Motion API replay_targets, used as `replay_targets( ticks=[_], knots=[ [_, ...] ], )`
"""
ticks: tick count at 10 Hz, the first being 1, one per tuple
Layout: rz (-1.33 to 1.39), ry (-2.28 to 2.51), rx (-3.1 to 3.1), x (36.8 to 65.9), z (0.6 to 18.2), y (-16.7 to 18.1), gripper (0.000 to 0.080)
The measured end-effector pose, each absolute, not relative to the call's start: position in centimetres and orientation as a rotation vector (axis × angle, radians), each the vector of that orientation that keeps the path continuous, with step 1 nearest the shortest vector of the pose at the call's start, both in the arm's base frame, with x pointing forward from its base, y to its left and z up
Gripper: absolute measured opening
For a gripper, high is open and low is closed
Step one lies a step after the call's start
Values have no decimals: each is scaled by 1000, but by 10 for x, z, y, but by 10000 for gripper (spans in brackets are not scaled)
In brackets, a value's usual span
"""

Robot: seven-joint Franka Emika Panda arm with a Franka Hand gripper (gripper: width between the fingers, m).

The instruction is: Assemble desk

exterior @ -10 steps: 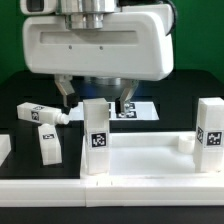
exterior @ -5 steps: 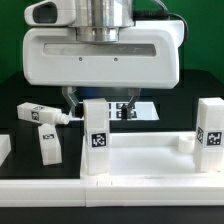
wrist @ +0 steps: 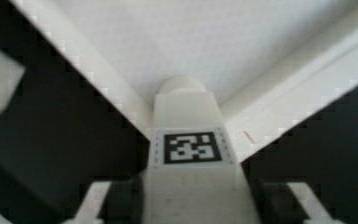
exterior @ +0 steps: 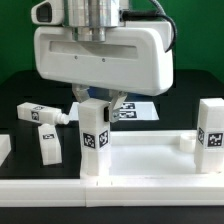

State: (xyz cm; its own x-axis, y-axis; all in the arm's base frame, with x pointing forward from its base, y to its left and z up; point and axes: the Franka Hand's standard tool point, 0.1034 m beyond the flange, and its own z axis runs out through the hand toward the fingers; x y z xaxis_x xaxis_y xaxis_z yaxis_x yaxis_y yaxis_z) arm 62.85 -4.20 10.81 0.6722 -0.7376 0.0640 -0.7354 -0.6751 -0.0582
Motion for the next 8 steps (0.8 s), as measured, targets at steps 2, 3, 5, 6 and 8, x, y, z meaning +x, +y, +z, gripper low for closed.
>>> replay_targets(
  ticks=[2,3,5,6,8],
  knots=[
    [-97,1810,-2485,629,106,-36,284],
    [-73,1908,-2385,630,107,-38,284],
    [-65,2041,-2262,629,106,-37,284],
    [-56,2106,-2192,629,106,-36,284],
    [-10,2387,-1815,632,107,-34,284]
  ],
)
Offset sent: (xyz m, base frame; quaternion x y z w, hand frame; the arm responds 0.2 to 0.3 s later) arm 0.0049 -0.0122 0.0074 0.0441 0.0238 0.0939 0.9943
